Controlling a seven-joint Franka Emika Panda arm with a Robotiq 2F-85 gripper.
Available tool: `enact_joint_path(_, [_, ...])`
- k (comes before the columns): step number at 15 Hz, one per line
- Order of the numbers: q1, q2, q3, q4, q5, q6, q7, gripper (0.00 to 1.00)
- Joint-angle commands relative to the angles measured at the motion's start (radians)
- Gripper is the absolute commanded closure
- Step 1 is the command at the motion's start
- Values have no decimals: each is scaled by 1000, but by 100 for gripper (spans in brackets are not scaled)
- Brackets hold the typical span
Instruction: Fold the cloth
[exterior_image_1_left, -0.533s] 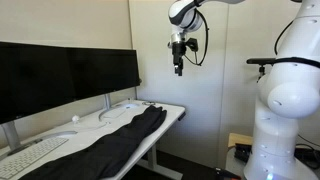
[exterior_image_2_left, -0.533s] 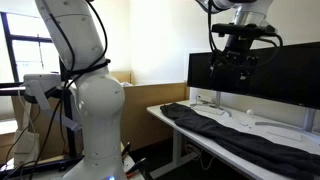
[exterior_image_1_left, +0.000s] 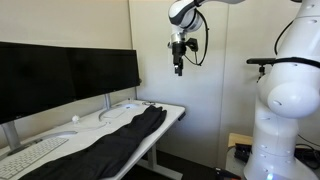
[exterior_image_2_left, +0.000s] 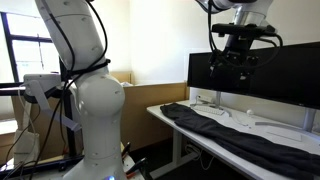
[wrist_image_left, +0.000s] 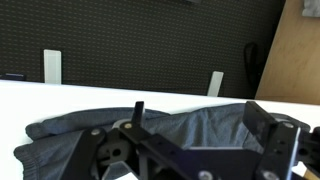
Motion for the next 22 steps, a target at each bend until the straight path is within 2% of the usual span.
enact_joint_path(1, [-48,7,41,3,12,-4,-12,0])
enact_joint_path(3, [-48,7,41,3,12,-4,-12,0])
enact_joint_path(7, [-60,24,65,-10,32,83,-3,0])
enact_joint_path(11, [-66,92,69,42,49,149,3,0])
enact_joint_path(16, [-101,278,62,221,90,232,-7,0])
enact_joint_path(19, [-142,392,79,340,134,287,-8,0])
enact_joint_path(22, [-191,528,112,494,133,277,7,0])
